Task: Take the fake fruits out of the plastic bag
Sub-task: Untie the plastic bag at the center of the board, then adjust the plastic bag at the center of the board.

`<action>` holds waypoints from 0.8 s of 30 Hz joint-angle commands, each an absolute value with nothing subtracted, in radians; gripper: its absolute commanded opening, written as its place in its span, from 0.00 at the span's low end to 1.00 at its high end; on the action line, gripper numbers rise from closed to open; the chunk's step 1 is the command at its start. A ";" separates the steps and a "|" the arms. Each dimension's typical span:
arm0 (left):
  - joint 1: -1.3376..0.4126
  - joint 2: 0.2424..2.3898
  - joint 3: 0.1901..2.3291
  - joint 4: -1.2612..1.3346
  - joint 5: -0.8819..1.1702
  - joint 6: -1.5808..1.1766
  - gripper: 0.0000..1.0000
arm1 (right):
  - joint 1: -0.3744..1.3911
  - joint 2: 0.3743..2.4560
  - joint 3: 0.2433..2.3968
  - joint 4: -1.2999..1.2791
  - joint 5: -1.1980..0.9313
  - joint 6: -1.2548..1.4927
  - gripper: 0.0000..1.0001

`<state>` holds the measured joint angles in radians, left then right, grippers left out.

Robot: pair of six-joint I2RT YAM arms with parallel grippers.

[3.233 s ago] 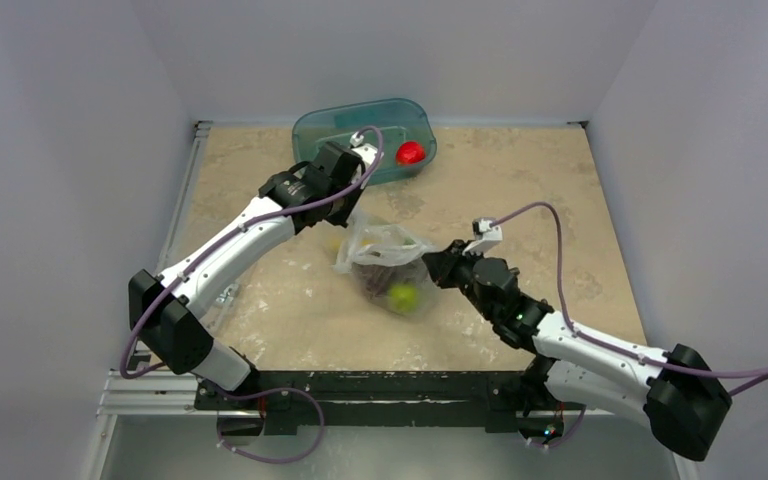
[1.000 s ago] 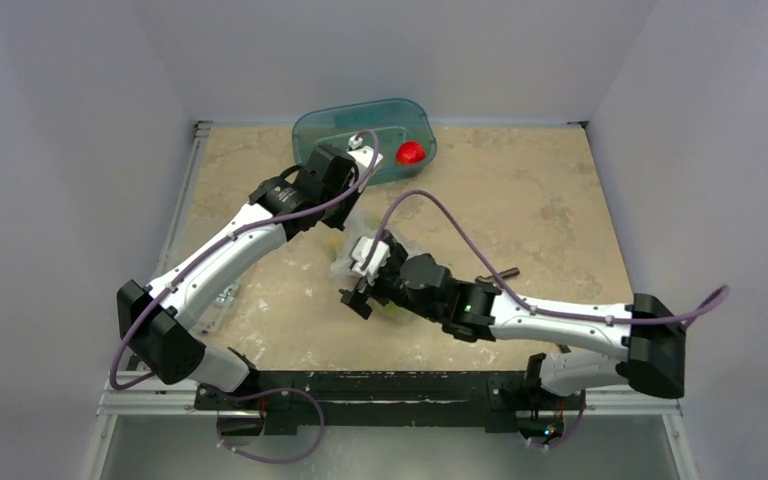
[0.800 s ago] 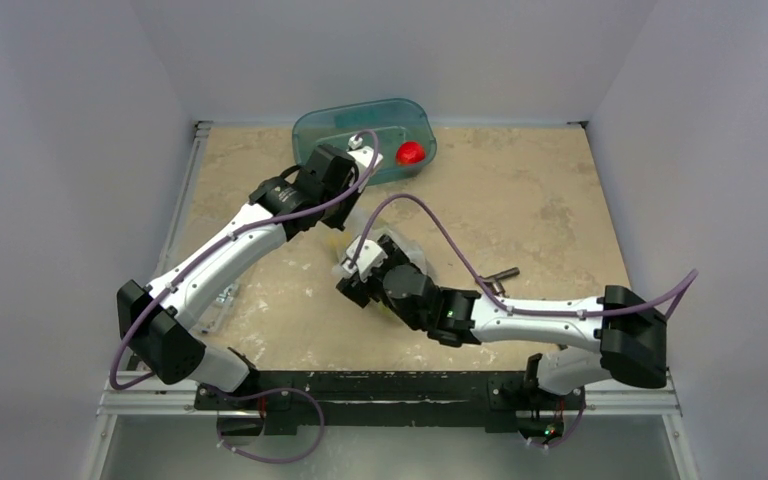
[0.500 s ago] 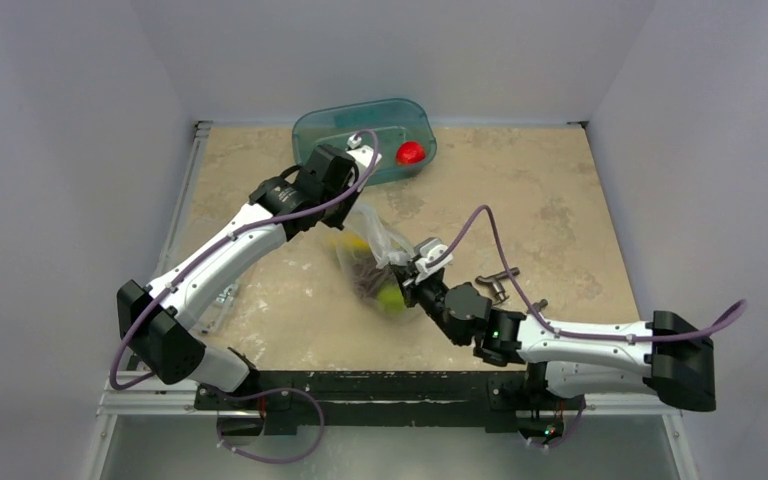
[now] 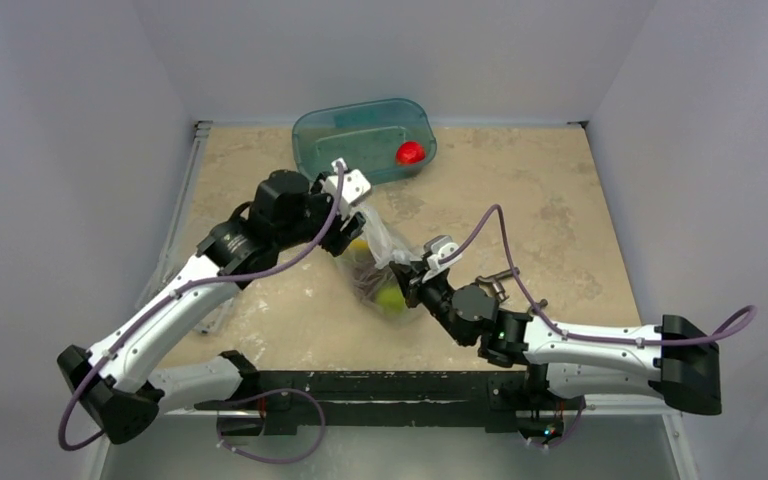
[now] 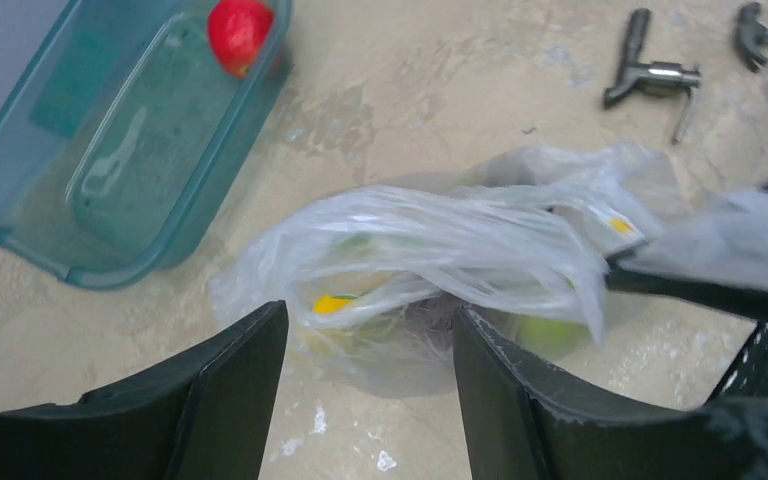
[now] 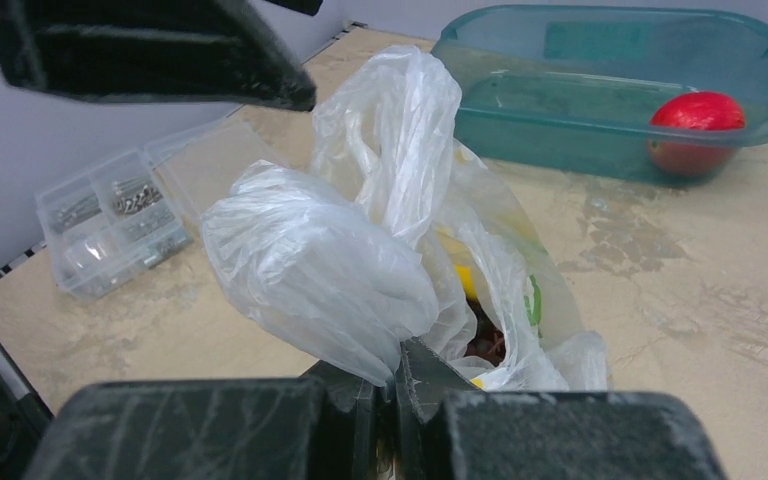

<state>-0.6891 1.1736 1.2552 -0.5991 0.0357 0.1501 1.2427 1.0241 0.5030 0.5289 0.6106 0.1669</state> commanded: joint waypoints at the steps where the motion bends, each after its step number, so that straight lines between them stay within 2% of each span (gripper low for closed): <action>1: -0.707 1.039 1.055 -0.361 0.327 0.423 0.61 | 1.229 0.998 0.520 0.536 0.615 0.211 0.00; 4: -0.725 0.943 0.894 -0.232 0.334 0.570 0.69 | 1.210 0.995 0.508 0.544 0.586 0.236 0.00; 6: -0.742 0.927 0.863 -0.192 0.319 0.589 0.71 | 1.191 0.997 0.508 0.546 0.567 0.264 0.00; 13: -0.849 1.020 0.890 -0.175 0.256 0.547 0.70 | 1.175 1.004 0.520 0.552 0.530 0.286 0.00; 17: -0.909 1.044 0.886 -0.151 0.190 0.554 0.66 | 1.174 1.022 0.522 0.561 0.519 0.297 0.00; 20: -0.934 1.063 0.895 -0.134 0.143 0.546 0.54 | 1.175 1.037 0.536 0.559 0.507 0.309 0.00; 22: -0.944 1.074 0.910 -0.150 0.111 0.556 0.37 | 1.175 1.042 0.538 0.558 0.500 0.309 0.00; 24: -0.948 1.080 0.930 -0.182 0.056 0.571 0.15 | 1.174 1.042 0.534 0.558 0.508 0.311 0.00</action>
<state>-0.9352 1.0698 0.8658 -0.2066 0.1570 0.5377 1.1763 1.0409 0.5034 0.5331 0.5232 0.2878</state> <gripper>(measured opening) 0.304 0.008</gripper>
